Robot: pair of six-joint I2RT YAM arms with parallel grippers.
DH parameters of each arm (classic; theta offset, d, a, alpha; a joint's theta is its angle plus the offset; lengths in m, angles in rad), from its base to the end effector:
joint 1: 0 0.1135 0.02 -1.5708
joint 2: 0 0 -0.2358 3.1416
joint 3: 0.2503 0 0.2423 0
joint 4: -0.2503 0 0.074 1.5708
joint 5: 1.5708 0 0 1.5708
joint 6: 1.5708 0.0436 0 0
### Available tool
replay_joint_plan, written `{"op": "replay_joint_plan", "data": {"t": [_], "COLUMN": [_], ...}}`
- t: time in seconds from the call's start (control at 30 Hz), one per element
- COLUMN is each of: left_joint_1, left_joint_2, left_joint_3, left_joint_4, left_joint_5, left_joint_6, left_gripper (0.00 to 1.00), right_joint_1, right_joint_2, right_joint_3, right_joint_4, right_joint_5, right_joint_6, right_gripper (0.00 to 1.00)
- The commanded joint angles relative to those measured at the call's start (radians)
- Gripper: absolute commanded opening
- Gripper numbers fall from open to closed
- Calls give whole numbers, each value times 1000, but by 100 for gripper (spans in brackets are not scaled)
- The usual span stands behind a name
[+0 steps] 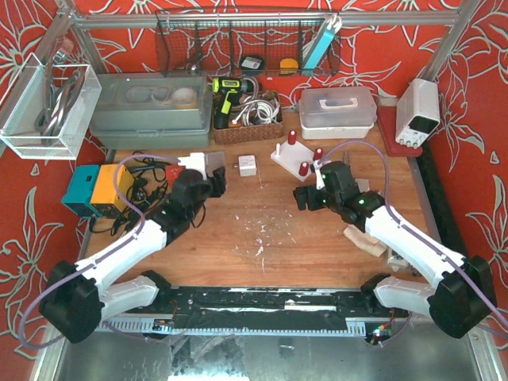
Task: Install the large spring
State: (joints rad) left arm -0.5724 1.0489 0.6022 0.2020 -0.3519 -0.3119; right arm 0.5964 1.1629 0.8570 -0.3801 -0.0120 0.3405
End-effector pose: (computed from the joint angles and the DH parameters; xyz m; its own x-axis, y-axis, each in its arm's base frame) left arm 0.2196 -0.1236 0.2428 -0.2636 -0.1728 -0.9490 0.1539 0.9637 -0.2182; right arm 0.2143 0.1461 0.2420 -0.6841 -0.0608 -0.7268 -0.3616 0.8937 0.2656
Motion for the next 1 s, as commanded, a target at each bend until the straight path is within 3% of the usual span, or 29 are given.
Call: {"op": "replay_joint_plan", "data": {"t": [0.0, 0.2, 0.27, 0.53, 0.97], "left_joint_1": [180, 386, 434, 437, 436], "left_joint_2": [70, 323, 401, 646, 766], "left_joint_3": [113, 296, 350, 535, 620], "left_joint_4": [-188, -320, -350, -557, -661], "left_joint_5": [256, 529, 640, 657, 687], "left_joint_6": [-105, -16, 5, 130, 186], "left_gripper": [59, 36, 32, 28, 32], "right_joint_1": [34, 55, 65, 79, 80], "right_joint_2": [-38, -59, -59, -77, -98], "right_joint_3": [-63, -116, -118, -130, -131], "right_joint_4": [150, 222, 227, 235, 230], "right_joint_5": [64, 75, 76, 118, 129], "right_joint_6": [29, 39, 35, 15, 8], "right_gripper": [99, 99, 99, 99, 99]}}
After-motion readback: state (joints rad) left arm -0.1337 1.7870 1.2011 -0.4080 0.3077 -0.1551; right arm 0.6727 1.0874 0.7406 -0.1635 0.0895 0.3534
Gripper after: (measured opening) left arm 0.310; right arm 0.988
